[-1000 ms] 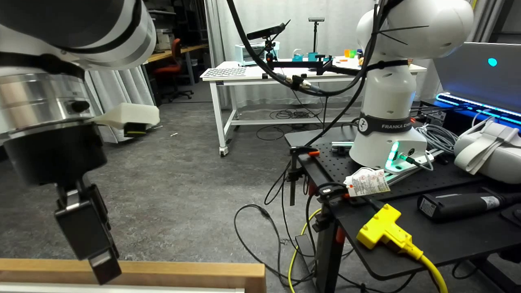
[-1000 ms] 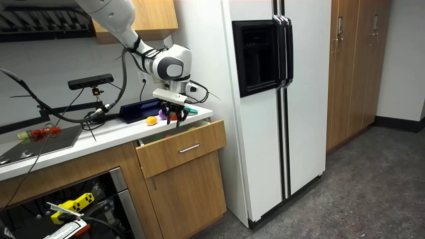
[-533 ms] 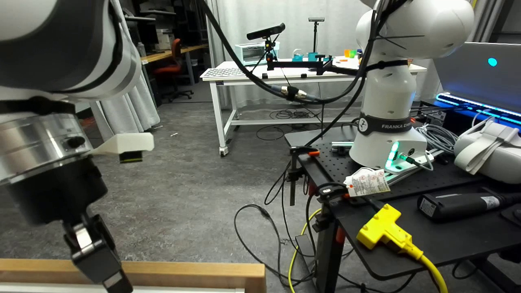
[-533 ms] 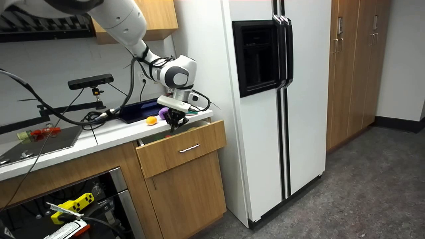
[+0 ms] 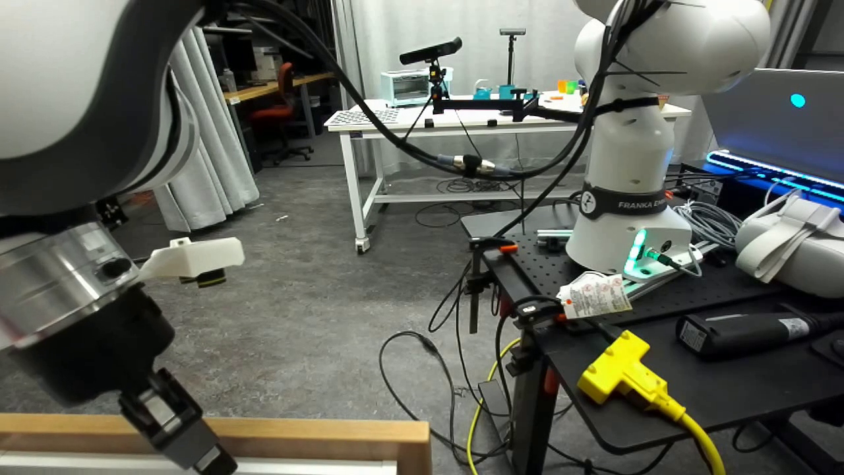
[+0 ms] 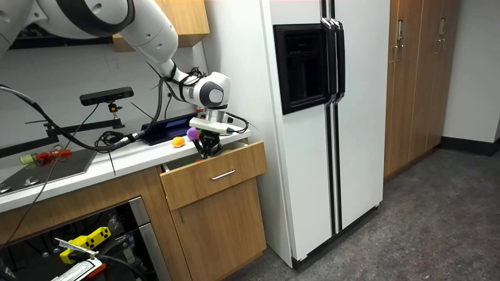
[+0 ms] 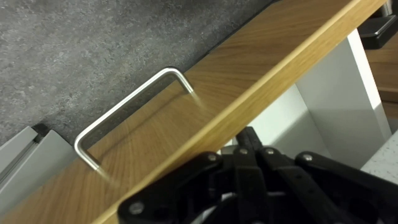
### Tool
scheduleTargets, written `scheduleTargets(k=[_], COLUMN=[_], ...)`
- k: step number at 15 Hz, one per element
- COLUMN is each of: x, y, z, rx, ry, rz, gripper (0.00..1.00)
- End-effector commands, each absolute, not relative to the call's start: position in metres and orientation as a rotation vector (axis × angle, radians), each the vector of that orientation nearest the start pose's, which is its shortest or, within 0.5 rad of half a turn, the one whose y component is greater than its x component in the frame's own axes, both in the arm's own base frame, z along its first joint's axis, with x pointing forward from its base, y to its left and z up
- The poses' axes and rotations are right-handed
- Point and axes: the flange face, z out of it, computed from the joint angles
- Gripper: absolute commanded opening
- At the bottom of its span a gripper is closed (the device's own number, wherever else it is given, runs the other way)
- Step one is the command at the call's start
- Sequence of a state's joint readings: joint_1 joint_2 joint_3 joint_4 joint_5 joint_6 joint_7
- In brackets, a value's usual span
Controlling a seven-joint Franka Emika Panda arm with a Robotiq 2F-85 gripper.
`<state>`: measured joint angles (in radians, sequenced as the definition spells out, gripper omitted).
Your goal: Open the drawer
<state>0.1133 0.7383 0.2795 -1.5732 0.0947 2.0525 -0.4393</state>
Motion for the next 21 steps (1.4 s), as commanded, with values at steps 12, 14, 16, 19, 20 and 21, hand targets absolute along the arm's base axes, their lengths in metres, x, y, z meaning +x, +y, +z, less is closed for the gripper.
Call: scheduleTargets(k=[12, 14, 16, 19, 20, 21], x=[0.636, 0.637, 0.637, 0.635, 0.636, 0.635], y=[0.110, 0.083, 0.052, 0.017, 0.008, 0.001], z=[0.219, 0.225, 0.229, 0.231, 0.231, 0.231], rx=[-2.903, -2.938, -2.964, -2.990, -2.999, -3.004], ry=[-0.884, -0.797, -0.710, -0.587, -0.554, -0.526], rz=[0.412, 0.374, 0.343, 0.306, 0.297, 0.292], gripper=[0.00, 0.00, 0.00, 0.00, 0.00, 0.00])
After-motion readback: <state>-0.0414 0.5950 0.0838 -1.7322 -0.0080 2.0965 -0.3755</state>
